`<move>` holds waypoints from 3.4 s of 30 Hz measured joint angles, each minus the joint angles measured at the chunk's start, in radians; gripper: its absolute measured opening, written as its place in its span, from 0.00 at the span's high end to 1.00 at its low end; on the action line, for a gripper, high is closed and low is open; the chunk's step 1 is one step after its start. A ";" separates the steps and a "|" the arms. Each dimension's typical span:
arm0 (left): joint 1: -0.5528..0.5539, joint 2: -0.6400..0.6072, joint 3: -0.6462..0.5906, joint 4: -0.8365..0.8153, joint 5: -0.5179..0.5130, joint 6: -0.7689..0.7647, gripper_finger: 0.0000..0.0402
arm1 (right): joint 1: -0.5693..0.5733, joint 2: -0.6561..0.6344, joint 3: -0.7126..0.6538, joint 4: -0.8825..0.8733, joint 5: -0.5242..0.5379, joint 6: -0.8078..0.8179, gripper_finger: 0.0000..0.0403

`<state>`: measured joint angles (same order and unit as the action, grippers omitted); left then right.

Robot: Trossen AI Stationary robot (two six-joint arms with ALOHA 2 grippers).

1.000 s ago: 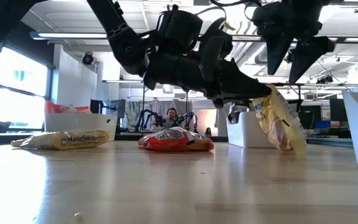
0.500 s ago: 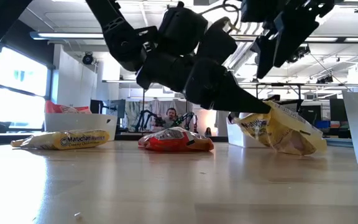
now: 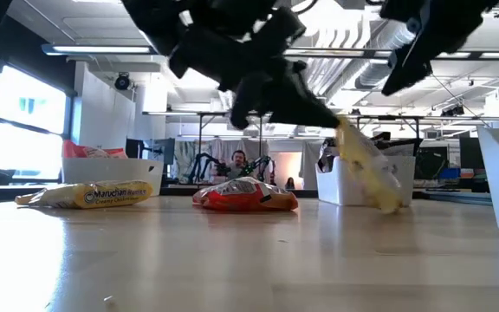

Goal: Sort Maruchan noodles
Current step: Put the yellow noodle pack into the bottom white bin

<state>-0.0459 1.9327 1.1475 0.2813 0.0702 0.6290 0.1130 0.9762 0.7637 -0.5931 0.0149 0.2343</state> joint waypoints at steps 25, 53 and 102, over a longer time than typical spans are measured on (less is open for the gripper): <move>0.014 -0.105 -0.058 0.059 0.078 0.169 1.00 | -0.308 0.391 0.067 0.300 -0.520 -0.476 0.28; 0.046 -0.120 -0.058 0.033 0.058 0.058 1.00 | -0.239 0.538 0.103 0.215 -0.612 -0.259 0.56; 0.043 -0.479 -0.713 0.651 -0.087 -0.461 1.00 | 0.457 0.633 0.678 -0.678 -0.239 0.700 0.90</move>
<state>-0.0029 1.4540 0.4347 0.9324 -0.0167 0.1677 0.5705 1.6096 1.4418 -1.2714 -0.2238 0.9343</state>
